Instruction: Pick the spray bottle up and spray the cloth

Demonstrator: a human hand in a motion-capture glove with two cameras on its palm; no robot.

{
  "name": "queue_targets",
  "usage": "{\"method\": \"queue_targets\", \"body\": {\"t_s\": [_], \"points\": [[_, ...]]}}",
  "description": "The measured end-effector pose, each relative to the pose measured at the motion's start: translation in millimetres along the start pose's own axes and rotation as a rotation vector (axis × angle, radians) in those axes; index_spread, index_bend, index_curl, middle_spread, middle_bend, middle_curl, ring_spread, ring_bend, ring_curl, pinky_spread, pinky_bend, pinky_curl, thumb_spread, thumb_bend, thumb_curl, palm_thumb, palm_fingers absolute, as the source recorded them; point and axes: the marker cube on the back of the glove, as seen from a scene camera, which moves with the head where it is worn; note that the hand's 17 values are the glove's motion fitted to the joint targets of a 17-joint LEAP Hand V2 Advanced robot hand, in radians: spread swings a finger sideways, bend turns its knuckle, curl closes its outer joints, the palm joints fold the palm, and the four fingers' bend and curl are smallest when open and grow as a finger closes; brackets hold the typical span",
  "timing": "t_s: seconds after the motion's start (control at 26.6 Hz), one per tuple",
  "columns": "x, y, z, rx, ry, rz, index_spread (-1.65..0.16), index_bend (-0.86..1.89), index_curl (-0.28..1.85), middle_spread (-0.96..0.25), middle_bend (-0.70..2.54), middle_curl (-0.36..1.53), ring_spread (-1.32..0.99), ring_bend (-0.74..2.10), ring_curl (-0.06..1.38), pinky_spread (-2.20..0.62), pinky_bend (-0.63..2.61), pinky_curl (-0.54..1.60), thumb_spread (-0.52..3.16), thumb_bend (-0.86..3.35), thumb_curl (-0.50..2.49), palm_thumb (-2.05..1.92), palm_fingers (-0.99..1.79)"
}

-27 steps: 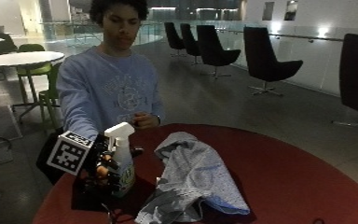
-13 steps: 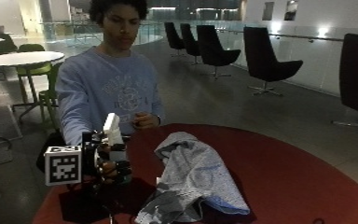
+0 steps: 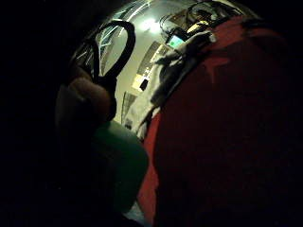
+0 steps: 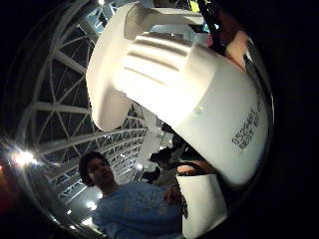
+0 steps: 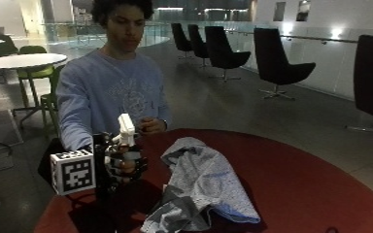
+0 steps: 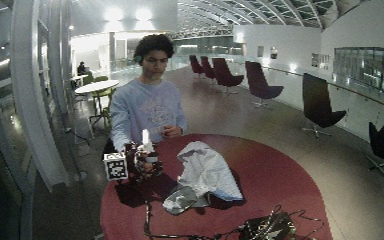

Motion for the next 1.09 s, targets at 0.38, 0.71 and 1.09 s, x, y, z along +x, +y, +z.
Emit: {"method": "queue_targets", "body": {"t_s": [0.38, 0.71, 1.09], "points": [[-30.3, -25.2, 23.6, -0.357, 0.048, 0.123, -0.3, 0.13, 0.29, -0.08, 0.29, 0.45, -0.06, 0.58, 0.4, 0.01, 0.34, 0.37, 0.87, -0.03, 0.5, 0.82, 1.14], [-32.7, -38.1, 39.5, -0.616, 0.053, 0.416, -0.29, 0.13, 0.3, -0.07, 0.3, 0.46, -0.05, 0.58, 0.41, 0.01, 0.34, 0.38, 0.89, -0.02, 0.52, 0.81, 1.14], [-27.4, -39.3, 53.0, -0.703, 0.056, 0.53, -0.28, 0.13, 0.31, -0.06, 0.3, 0.46, -0.04, 0.57, 0.41, 0.02, 0.33, 0.39, 0.92, -0.03, 0.53, 0.78, 1.13]]}}
